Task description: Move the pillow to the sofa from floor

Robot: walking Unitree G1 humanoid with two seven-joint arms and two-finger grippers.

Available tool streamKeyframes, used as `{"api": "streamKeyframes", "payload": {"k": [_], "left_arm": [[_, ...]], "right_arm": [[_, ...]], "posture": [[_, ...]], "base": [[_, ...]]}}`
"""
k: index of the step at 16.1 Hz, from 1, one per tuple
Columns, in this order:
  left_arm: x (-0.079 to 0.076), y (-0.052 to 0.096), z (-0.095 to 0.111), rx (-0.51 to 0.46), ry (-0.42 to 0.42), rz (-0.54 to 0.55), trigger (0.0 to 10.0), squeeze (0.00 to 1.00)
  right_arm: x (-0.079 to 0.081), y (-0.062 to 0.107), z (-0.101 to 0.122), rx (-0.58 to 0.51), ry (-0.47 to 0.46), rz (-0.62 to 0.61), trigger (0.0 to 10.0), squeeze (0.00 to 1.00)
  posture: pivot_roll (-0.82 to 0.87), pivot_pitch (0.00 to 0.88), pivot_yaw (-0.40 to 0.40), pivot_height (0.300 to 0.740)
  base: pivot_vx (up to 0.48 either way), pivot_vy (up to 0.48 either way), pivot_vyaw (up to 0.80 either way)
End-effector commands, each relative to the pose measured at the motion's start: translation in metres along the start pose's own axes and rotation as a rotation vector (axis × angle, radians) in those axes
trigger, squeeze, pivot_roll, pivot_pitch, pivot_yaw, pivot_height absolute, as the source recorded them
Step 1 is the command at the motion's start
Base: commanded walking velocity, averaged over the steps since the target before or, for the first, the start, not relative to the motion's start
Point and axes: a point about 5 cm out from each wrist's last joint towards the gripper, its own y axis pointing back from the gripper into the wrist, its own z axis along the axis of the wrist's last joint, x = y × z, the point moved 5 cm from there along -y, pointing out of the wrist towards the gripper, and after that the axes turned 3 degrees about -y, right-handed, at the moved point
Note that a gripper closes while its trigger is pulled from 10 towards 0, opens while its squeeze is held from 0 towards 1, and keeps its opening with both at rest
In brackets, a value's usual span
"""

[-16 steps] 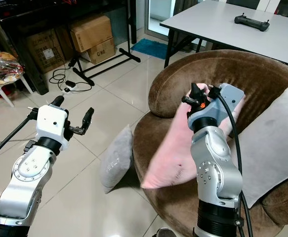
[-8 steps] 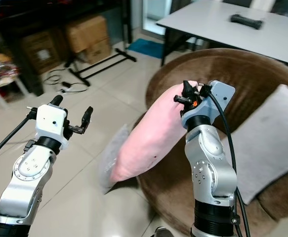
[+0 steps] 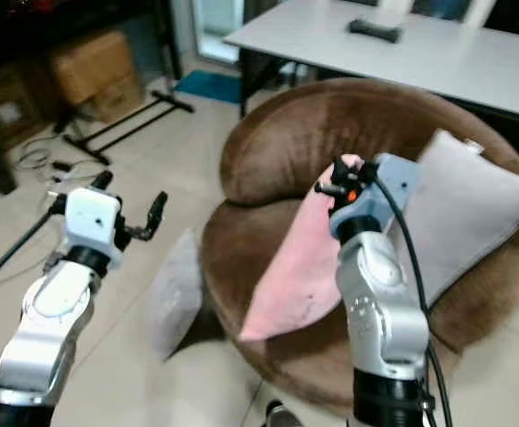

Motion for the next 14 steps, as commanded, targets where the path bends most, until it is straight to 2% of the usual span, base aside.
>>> {"api": "streamKeyframes", "payload": {"k": [1, 5, 7, 11, 14], "left_arm": [[0.0, -0.004, 0.004, -0.014, 0.0, 0.008, 10.0, 0.0], [0.004, 0.001, 0.003, -0.017, -0.007, 0.033, 10.0, 0.0], [0.006, 0.001, 0.005, -0.026, -0.018, 0.041, 10.0, 0.0], [0.006, 0.002, 0.006, -0.029, -0.021, 0.053, 10.0, 0.0], [0.006, 0.003, 0.005, -0.029, -0.021, 0.061, 10.0, 0.0]], "right_arm": [[0.005, -0.003, 0.012, -0.047, -0.006, 0.026, 10.0, 0.0], [0.004, -0.006, 0.01, -0.044, 0.045, 0.01, 10.0, 0.0], [0.006, -0.006, 0.008, -0.033, 0.027, 0.026, 10.0, 0.0], [0.021, -0.007, 0.004, -0.006, 0.006, 0.112, 10.0, 0.0], [0.023, -0.007, 0.003, 0.0, 0.017, 0.132, 10.0, 0.0]], "posture": [[0.04, 0.0, 0.029, 0.74], [0.06, 0.0, 0.009, 0.74], [0.06, 0.0, 0.0, 0.74], [0.07, 0.0, -0.015, 0.74], [0.07, 0.0, -0.022, 0.74]], "base": [[0.0, 0.0, -0.8], [0.0, 0.0, -0.79], [0.0, 0.0, -0.48], [0.0, -0.422, 0.0], [0.0, -0.379, 0.0]]}}
